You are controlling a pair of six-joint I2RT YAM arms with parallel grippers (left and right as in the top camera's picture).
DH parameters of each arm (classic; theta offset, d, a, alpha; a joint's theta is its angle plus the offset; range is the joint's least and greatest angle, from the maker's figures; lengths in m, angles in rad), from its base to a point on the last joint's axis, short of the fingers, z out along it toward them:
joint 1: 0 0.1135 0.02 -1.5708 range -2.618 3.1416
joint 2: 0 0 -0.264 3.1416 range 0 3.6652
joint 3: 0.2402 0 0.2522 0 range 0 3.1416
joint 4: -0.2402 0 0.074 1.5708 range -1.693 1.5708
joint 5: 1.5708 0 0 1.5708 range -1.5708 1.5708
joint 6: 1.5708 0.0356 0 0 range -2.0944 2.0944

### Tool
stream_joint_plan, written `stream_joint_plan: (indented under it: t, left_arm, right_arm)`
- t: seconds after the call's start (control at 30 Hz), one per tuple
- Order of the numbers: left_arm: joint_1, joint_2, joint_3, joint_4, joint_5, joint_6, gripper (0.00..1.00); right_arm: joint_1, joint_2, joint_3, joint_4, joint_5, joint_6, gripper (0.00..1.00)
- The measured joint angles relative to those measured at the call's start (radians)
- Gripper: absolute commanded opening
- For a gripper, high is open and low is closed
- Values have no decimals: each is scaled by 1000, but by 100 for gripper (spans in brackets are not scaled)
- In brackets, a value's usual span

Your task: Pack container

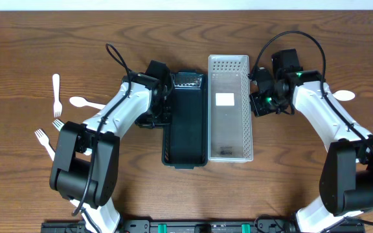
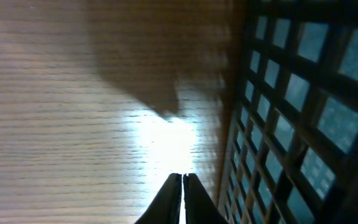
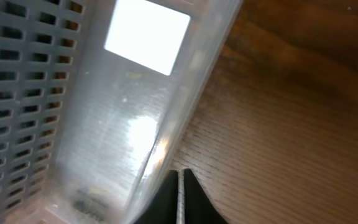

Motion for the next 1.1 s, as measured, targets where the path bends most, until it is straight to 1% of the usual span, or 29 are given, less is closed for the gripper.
stream_joint_plan:
  t: [0.07, 0.1, 0.13, 0.17, 0.2, 0.23, 0.27, 0.33, 0.37, 0.47, 0.5, 0.53, 0.6, 0.63, 0.7, 0.8, 0.9, 1.1]
  left_arm:
    - [10, 0, 2, -6, -19, 0, 11]
    - [16, 0, 7, -13, -31, 1, 12]
    - [27, 0, 16, -23, -43, 2, 22]
    - [41, -1, 29, -34, -58, 8, 29]
    - [55, -2, 45, -47, -70, 10, 32]
    - [68, -3, 61, -61, -82, 9, 34]
    - [87, -10, 84, -79, -95, 6, 39]
    - [121, -27, 127, -115, -117, 13, 52]
    - [142, -45, 153, -134, -127, 10, 54]
    - [208, -116, 219, -181, -146, 5, 55]
    - [227, -140, 235, -192, -150, 5, 56]
    - [248, -171, 249, -203, -154, 5, 60]
    - [289, -237, 266, -225, -162, 11, 68]
    - [302, -261, 269, -238, -164, 8, 69]
    - [328, -316, 270, -267, -166, 6, 69]
    - [346, -385, 270, -301, -166, 5, 70]
    - [347, -419, 270, -320, -165, 5, 70]
    - [347, -438, 270, -327, -165, 5, 70]
  right_arm:
    - [0, 0, 0, 2, 21, 3, 15]
    - [0, 0, 0, 4, 40, 5, 18]
    - [0, 0, 0, 4, 70, 19, 25]
    - [-2, 0, 0, 4, 101, 30, 40]
    - [-3, 0, 1, 2, 124, 46, 54]
    - [-7, 0, 2, 0, 151, 59, 58]
    - [-12, 0, 6, -5, 167, 64, 68]
    - [-24, 0, 20, -13, 189, 84, 81]
    - [-32, 0, 32, -19, 198, 83, 84]
    - [-48, 0, 77, -55, 207, 90, 89]
    - [-53, 0, 96, -72, 212, 93, 93]
    - [-57, 0, 116, -91, 224, 107, 99]
    - [-66, 0, 159, -135, 267, 159, 99]
    - [-73, -1, 179, -152, 297, 199, 99]
    - [-98, -2, 218, -194, 354, 284, 99]
    - [-179, -7, 276, -226, 420, 414, 99]
    - [-264, -12, 299, -240, 449, 489, 99]
    - [-459, -13, 301, -232, 461, 568, 99]
